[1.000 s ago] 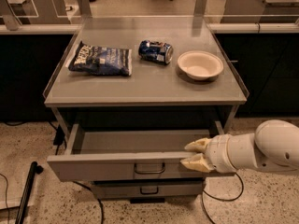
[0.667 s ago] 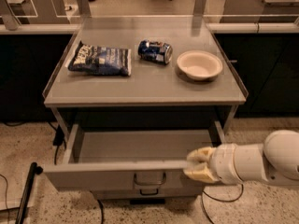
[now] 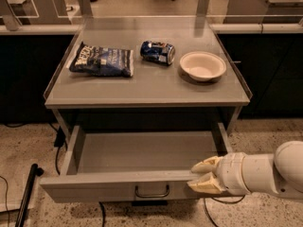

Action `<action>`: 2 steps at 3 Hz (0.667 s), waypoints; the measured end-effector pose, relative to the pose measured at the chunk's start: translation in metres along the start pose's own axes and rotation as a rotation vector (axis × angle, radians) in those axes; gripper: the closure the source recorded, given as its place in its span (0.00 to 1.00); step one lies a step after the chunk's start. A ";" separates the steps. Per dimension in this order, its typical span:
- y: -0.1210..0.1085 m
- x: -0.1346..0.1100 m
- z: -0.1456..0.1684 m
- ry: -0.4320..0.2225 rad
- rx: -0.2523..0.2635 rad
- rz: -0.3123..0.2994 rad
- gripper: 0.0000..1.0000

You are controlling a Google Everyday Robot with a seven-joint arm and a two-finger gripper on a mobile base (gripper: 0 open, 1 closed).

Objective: Open top drawer

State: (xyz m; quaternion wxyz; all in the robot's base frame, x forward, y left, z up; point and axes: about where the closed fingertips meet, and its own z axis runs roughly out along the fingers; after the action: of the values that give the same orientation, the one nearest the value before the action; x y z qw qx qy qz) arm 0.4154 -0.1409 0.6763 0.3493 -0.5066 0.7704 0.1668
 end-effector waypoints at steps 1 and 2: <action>0.001 0.000 -0.001 0.000 0.000 0.000 0.80; 0.001 0.000 -0.001 0.000 0.000 0.000 0.57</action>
Offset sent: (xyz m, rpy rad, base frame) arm -0.0013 0.0000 0.0003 0.0000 0.0000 0.0000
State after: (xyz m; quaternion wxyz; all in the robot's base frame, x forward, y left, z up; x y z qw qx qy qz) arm 0.4141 -0.1409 0.6766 0.3493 -0.5067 0.7704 0.1668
